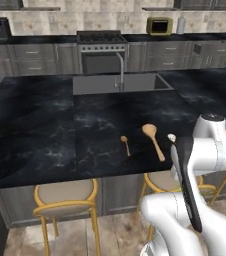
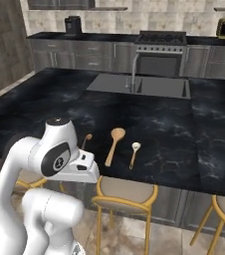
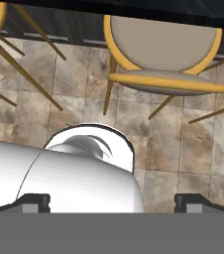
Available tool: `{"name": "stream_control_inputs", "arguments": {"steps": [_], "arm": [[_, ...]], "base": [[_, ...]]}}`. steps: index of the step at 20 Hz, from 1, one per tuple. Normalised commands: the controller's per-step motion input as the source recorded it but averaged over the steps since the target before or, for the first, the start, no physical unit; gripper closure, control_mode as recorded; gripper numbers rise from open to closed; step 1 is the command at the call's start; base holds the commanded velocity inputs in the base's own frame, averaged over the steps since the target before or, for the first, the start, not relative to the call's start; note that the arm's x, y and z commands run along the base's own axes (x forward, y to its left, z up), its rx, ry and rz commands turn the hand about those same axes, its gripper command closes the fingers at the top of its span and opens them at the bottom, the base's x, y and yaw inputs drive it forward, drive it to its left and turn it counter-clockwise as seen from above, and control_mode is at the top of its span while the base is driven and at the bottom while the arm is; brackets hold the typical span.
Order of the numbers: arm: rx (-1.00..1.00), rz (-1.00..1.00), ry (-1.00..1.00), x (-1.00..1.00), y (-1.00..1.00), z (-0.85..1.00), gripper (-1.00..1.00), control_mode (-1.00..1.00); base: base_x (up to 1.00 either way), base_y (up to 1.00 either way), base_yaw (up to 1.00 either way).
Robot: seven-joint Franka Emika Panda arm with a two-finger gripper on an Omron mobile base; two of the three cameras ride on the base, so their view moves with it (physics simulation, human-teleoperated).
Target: Pick up the metallic utensils from the counter and place them in the open drawer. Make sure not to pick up any wooden utensils.
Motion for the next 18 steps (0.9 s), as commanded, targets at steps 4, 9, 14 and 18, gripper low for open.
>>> {"name": "stream_control_inputs", "arguments": {"steps": [4, 9, 14, 18], "arm": [[0.0, 0.0, 0.0, 0.0, 0.0, 0.0, -1.0, 1.0], [0.0, 0.0, 0.0, 0.0, 0.0, 0.0, -1.0, 1.0], [0.0, 0.0, 0.0, 0.0, 0.0, 0.0, -1.0, 1.0], [0.0, 0.0, 0.0, 0.0, 0.0, 0.0, -1.0, 1.0]], "base": [[0.76, -0.16, 0.07], [0.23, 0.0, 0.03], [0.0, 0.0, 0.0], [0.0, 0.0, 0.0]]}}
